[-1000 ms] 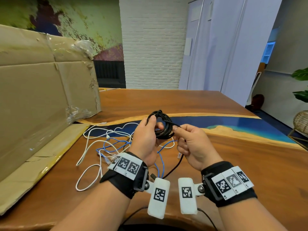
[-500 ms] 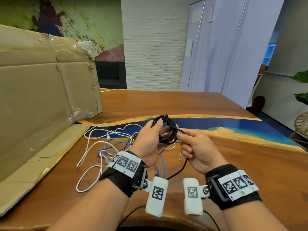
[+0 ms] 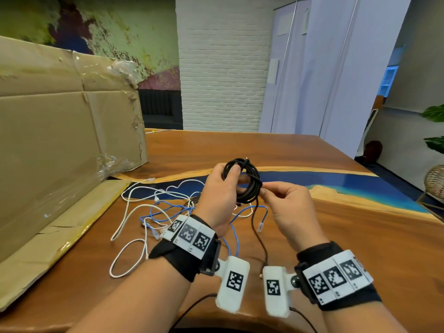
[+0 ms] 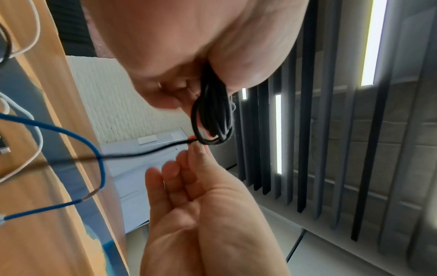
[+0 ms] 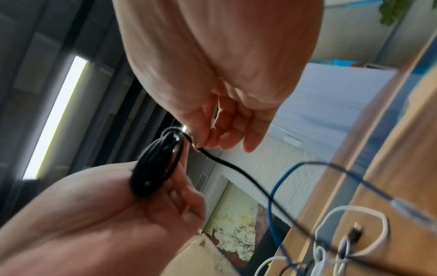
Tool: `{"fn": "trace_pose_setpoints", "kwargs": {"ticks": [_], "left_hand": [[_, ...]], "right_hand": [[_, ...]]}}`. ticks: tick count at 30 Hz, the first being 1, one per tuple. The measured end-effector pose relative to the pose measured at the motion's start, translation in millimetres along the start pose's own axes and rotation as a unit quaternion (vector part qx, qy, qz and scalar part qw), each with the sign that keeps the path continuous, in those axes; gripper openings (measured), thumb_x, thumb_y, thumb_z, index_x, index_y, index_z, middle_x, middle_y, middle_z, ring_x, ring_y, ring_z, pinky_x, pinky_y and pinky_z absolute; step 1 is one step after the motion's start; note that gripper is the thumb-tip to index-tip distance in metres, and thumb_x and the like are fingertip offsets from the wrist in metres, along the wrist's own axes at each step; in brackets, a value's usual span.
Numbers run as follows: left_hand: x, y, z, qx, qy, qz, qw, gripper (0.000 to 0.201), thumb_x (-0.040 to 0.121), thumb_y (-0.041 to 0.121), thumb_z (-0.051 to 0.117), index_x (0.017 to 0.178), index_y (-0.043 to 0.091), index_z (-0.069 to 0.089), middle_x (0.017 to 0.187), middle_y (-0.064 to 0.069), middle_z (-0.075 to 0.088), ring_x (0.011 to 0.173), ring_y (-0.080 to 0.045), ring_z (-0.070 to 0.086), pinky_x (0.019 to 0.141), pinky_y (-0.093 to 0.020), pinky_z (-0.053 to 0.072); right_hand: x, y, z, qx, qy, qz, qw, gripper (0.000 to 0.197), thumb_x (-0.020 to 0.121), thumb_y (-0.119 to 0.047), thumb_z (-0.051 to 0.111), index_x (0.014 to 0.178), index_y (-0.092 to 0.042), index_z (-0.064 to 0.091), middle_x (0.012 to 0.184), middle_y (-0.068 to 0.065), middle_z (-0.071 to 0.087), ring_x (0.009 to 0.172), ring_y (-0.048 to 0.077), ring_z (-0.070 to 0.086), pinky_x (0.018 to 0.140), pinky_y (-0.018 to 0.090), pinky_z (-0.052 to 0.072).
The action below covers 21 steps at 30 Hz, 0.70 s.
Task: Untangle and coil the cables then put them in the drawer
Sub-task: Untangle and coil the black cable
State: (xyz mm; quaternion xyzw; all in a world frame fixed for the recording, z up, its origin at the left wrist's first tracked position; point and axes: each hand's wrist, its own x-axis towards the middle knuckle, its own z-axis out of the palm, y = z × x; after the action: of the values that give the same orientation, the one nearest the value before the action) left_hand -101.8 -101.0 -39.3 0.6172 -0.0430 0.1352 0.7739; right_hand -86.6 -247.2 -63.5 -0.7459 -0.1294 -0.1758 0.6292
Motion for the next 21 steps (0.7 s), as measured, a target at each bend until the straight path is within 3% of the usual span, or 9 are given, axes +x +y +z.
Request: {"fn": "trace_pose_setpoints", "kwargs": {"ticks": [2,4,6,9,10,14,17,21], "left_hand": [[2.5,0.6,-0.7,0.046,0.009,0.026,0.999,0.019,0.107,0.027,0.048,0.11,0.014,0.061,0.083,0.004,0.075,0.058,-0.002,0.061,0.061,-0.026,0.054],[4.2,-2.0,-1.6,0.074,0.013,0.038,0.996,0.017,0.106,0.028,0.049,0.108,0.016,0.06,0.089,0.002,0.075,0.067,-0.001,0.065,0.066,-0.026,0.052],[4.0,-5.7,-1.6,0.07,0.013,0.032,0.997,0.018,0.107,0.028,0.049,0.109,0.014,0.059,0.097,-0.003,0.075,0.081,-0.006,0.072,0.071,-0.027,0.055],[3.5,-10.3,-4.0,0.044,0.01,0.021,0.999,0.019,0.107,0.025,0.048,0.112,0.009,0.058,0.099,-0.007,0.075,0.083,-0.009,0.073,0.069,-0.023,0.058],[3.5,-11.6,-5.4,0.05,0.006,0.021,0.998,0.02,0.107,0.025,0.048,0.113,0.009,0.058,0.101,-0.007,0.075,0.085,-0.01,0.073,0.071,-0.024,0.059],[3.5,-18.5,-10.4,0.079,-0.062,-0.004,0.995,0.023,0.107,0.026,0.049,0.118,0.01,0.061,0.11,-0.013,0.074,0.102,-0.023,0.072,0.09,-0.04,0.058],[5.6,-19.4,-15.3,0.099,-0.085,-0.011,0.991,0.023,0.107,0.026,0.05,0.114,0.01,0.065,0.108,-0.012,0.074,0.101,-0.023,0.071,0.09,-0.04,0.056],[12.0,-17.4,-21.4,0.153,-0.125,-0.019,0.98,0.03,0.106,0.034,0.052,0.095,0.01,0.066,0.085,0.001,0.07,0.082,-0.015,0.065,0.081,-0.034,0.051]], "right_hand": [[-5.8,0.4,10.2,0.092,-0.013,0.031,0.995,0.015,0.095,-0.006,0.069,0.094,-0.014,0.082,0.089,0.005,0.081,0.088,0.017,0.076,0.082,0.035,0.061],[-12.3,-2.4,21.2,0.213,-0.03,0.081,0.973,0.02,0.098,-0.001,0.061,0.103,-0.005,0.08,0.099,0.016,0.079,0.092,0.024,0.075,0.085,0.035,0.061],[-17.4,-5.9,27.0,0.315,-0.029,0.143,0.938,0.025,0.099,0.003,0.053,0.11,0.001,0.076,0.107,0.022,0.076,0.093,0.026,0.071,0.091,0.039,0.058],[-21.5,-9.5,24.5,0.44,-0.033,0.213,0.872,0.03,0.097,-0.004,0.048,0.115,0.007,0.07,0.105,0.024,0.073,0.092,0.03,0.071,0.1,0.045,0.053],[-21.7,-10.2,22.9,0.452,-0.039,0.218,0.864,0.028,0.096,-0.007,0.051,0.113,0.006,0.07,0.103,0.023,0.074,0.09,0.029,0.072,0.099,0.044,0.054],[-20.4,-7.9,21.1,0.361,-0.077,0.196,0.908,0.015,0.091,0.0,0.063,0.097,-0.002,0.078,0.096,0.018,0.075,0.082,0.024,0.074,0.085,0.036,0.058],[-16.5,-5.9,15.1,0.322,-0.098,0.208,0.918,0.016,0.094,-0.001,0.061,0.099,-0.005,0.075,0.096,0.014,0.076,0.082,0.023,0.074,0.079,0.035,0.06],[-12.3,-2.4,4.8,0.302,-0.137,0.233,0.914,0.015,0.095,-0.013,0.062,0.101,-0.01,0.075,0.101,0.011,0.078,0.09,0.023,0.074,0.081,0.037,0.052]]}}
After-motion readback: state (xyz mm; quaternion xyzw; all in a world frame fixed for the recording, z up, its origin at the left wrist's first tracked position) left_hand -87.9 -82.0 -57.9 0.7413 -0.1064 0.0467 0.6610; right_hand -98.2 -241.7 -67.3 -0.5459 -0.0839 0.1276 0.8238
